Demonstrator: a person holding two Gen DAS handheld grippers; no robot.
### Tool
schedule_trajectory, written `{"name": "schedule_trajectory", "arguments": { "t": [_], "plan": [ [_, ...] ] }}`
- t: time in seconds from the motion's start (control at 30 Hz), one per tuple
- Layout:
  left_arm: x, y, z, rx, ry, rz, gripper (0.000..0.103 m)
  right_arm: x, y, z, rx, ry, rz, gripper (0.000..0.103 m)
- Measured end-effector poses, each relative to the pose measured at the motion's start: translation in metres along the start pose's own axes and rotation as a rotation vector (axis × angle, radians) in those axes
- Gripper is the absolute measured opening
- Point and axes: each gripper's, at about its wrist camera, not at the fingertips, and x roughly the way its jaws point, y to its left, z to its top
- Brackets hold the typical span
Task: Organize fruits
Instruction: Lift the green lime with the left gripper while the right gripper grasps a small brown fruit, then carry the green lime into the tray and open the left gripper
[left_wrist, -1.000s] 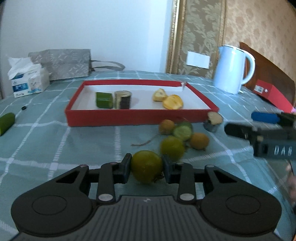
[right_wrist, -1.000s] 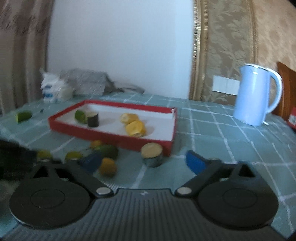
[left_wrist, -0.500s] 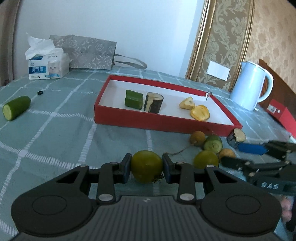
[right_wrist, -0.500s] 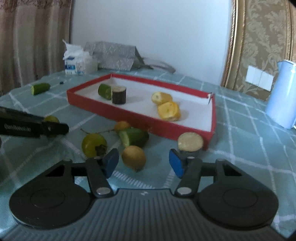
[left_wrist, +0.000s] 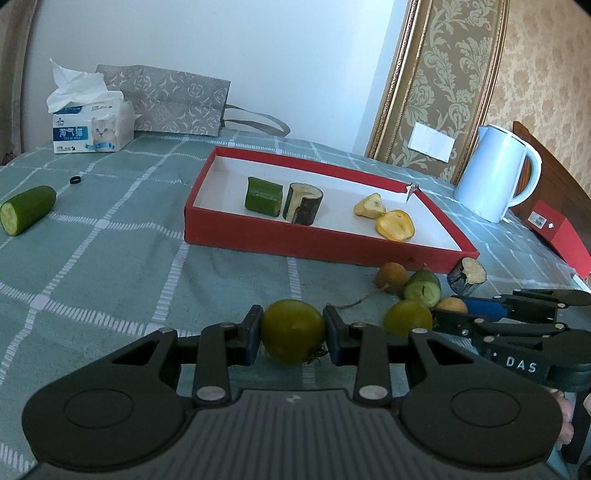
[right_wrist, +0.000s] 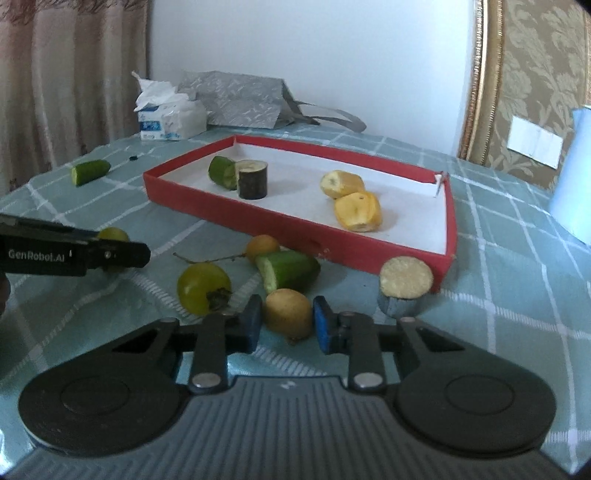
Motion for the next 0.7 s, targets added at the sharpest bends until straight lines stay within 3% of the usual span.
{"name": "schedule_trajectory", "arguments": {
  "t": [0.47,0.7],
  "plan": [
    [0.002,-0.005,0.006,0.015,0.006,0.079,0.034,-0.015,-0.018,-0.005,0.123,-0.074,-0.071,0.028],
    [0.005,-0.026,0.034,0.103,-0.029,0.107,0.034,-0.015,-0.016,-0.005,0.118,-0.074,-0.070,0.028]
  ]
}}
